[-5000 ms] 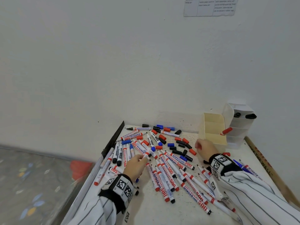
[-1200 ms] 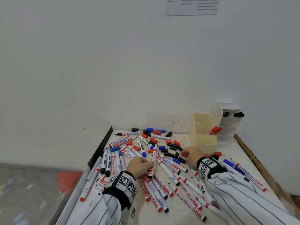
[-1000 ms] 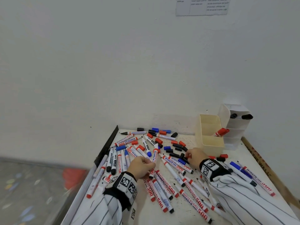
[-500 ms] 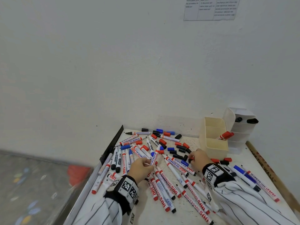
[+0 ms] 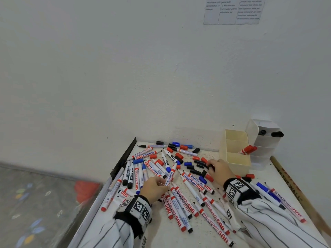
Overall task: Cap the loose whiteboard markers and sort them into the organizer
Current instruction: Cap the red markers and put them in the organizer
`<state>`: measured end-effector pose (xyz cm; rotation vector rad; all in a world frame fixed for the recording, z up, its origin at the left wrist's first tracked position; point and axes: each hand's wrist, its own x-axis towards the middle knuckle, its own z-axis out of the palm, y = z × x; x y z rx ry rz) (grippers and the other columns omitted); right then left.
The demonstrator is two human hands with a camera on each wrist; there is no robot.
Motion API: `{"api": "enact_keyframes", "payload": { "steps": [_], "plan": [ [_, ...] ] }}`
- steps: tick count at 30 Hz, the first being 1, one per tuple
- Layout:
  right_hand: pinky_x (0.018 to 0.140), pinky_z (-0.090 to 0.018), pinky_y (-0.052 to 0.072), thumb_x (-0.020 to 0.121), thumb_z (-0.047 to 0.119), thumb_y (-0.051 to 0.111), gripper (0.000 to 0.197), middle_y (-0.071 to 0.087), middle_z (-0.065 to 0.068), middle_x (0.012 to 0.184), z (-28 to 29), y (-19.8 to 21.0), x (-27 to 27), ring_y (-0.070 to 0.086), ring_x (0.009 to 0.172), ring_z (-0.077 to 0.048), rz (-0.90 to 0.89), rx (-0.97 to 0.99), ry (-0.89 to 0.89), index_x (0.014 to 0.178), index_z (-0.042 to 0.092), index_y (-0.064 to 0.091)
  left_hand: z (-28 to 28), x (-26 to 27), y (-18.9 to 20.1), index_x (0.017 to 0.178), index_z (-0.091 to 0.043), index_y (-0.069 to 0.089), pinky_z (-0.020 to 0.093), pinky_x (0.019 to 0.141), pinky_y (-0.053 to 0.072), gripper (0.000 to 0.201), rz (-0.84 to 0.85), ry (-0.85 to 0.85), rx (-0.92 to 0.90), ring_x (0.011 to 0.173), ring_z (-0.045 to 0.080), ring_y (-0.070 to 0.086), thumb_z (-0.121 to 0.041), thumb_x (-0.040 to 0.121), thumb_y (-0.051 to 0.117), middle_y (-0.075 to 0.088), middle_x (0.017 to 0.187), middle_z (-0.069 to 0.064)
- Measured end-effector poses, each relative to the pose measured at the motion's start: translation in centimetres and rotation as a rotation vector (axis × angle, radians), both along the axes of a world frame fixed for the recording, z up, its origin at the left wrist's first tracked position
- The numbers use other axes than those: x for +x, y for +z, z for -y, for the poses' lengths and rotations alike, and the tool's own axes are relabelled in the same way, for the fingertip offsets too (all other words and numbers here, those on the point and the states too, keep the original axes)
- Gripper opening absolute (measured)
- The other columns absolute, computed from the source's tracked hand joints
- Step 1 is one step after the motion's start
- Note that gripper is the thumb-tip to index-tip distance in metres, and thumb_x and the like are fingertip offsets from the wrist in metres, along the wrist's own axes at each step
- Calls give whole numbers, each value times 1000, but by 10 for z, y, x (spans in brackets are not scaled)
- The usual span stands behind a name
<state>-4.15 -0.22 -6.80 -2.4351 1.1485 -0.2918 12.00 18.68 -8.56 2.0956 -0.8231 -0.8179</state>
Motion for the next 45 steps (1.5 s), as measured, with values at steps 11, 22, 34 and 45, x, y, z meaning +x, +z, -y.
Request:
{"api": "enact_keyframes", "payload": {
  "steps": [11, 22, 34, 45],
  "plan": [
    [63, -9, 35, 88, 7, 57, 19, 55, 5, 93, -43, 34, 23, 49, 71, -4, 282, 143, 196, 104, 17, 55, -3, -6, 2, 118, -18, 59, 9, 60, 40, 30, 44, -86, -17, 83, 2, 54, -20, 88, 62, 58, 98, -5],
    [65, -8, 33, 88, 8, 57, 20, 55, 7, 98, -56, 30, 22, 44, 72, 6, 276, 129, 203, 105, 18, 56, -15, -3, 3, 121, -20, 59, 22, 90, 47, 34, 162, -139, 19, 101, 10, 56, -21, 87, 63, 58, 105, -4],
    [54, -23, 28, 98, 42, 31, 45, 38, 1, 58, -91, 35, 44, 35, 54, -11, 164, 231, 195, 67, 14, 49, -45, 1, 31, 113, -22, 60, 26, 79, 51, 30, 190, -121, -203, 88, 9, 58, -39, 89, 55, 61, 102, -4],
    [52, -24, 26, 100, 29, 31, 43, 31, 1, 56, -126, 34, 70, 29, 51, -10, 392, 305, 278, 60, 18, 40, -77, 5, 55, 91, -14, 64, 16, 43, 30, 35, -28, -120, -126, 41, 0, 36, -40, 96, 42, 47, 60, -9]
  ]
}}
